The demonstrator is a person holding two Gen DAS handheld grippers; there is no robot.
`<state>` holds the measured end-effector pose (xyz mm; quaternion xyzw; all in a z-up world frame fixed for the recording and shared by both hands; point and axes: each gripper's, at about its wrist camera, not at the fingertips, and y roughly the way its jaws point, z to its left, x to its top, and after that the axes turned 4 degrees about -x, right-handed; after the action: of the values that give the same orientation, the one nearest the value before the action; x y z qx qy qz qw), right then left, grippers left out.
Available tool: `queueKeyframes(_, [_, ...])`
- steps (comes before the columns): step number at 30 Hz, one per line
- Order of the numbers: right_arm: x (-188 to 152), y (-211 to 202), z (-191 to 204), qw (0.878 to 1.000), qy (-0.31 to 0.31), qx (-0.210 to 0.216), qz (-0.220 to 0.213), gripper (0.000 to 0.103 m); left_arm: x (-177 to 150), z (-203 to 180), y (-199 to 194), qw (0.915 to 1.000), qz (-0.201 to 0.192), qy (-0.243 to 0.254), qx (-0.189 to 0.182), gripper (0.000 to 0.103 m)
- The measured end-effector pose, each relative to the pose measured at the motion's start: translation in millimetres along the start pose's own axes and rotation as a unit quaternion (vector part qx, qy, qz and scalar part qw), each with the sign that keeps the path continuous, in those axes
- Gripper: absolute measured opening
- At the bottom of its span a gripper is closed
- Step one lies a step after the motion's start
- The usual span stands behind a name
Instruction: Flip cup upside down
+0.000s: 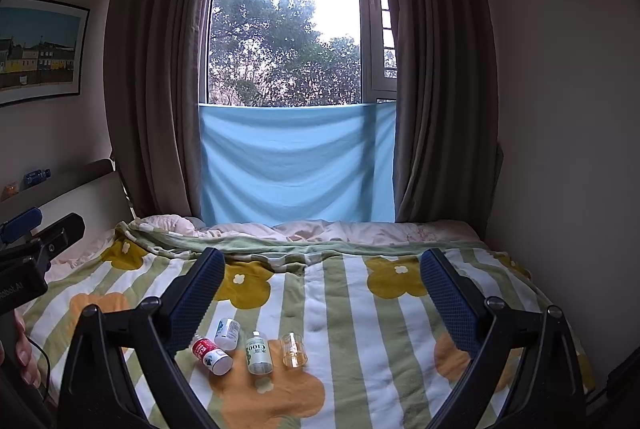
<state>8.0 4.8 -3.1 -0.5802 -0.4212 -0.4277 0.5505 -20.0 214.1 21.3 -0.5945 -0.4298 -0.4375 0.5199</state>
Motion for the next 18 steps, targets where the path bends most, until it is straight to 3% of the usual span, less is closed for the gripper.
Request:
queueKeyframes(12, [0.7, 0.0, 3.0, 1.0, 0.0, 0.0, 0.003, 0.098, -0.5, -0.2, 0.8, 1.0, 0.003, -0.001, -0.001, 0.103])
queueKeyframes(18, [0.3, 11.5, 5.9, 1.0, 0.001, 0.005, 0.02, 0.098, -5.0, 0.6, 20.8, 0.9989, 0.046, -0.011, -0.001, 0.103])
